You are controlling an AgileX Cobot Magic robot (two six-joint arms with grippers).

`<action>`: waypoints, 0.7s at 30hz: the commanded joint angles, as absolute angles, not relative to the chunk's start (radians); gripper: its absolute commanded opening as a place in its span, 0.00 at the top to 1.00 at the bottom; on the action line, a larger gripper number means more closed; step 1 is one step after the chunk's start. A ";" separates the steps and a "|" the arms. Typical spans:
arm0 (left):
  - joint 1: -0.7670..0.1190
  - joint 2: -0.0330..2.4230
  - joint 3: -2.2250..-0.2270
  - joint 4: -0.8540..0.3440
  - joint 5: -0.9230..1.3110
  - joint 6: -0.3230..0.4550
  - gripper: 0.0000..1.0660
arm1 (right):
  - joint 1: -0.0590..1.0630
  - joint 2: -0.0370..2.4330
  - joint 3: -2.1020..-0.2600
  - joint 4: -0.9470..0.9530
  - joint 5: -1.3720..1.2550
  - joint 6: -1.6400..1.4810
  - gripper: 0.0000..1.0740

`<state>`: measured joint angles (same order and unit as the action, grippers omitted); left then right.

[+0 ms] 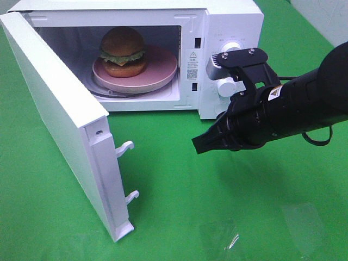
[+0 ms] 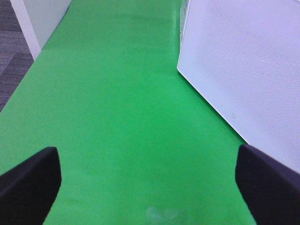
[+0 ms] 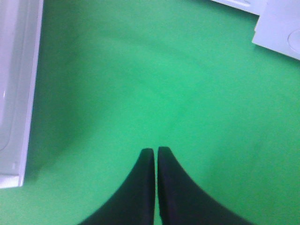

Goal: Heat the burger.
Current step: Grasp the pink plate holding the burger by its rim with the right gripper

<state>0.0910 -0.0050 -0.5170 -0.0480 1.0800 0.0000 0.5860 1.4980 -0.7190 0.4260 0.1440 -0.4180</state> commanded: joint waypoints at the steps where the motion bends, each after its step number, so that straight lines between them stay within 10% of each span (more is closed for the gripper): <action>1: 0.093 -0.009 -0.516 -0.050 1.066 0.000 0.11 | 0.582 1.447 -0.719 0.412 0.210 -0.591 0.98; 21: 0.093 -0.009 -0.516 -0.050 1.066 0.000 0.11 | 0.582 1.423 -0.996 -0.179 0.685 -0.775 0.96</action>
<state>0.0910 -0.0050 -0.5170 -0.0480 1.0800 0.0000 0.5860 1.4290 -0.9570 -0.1190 0.6460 -0.7100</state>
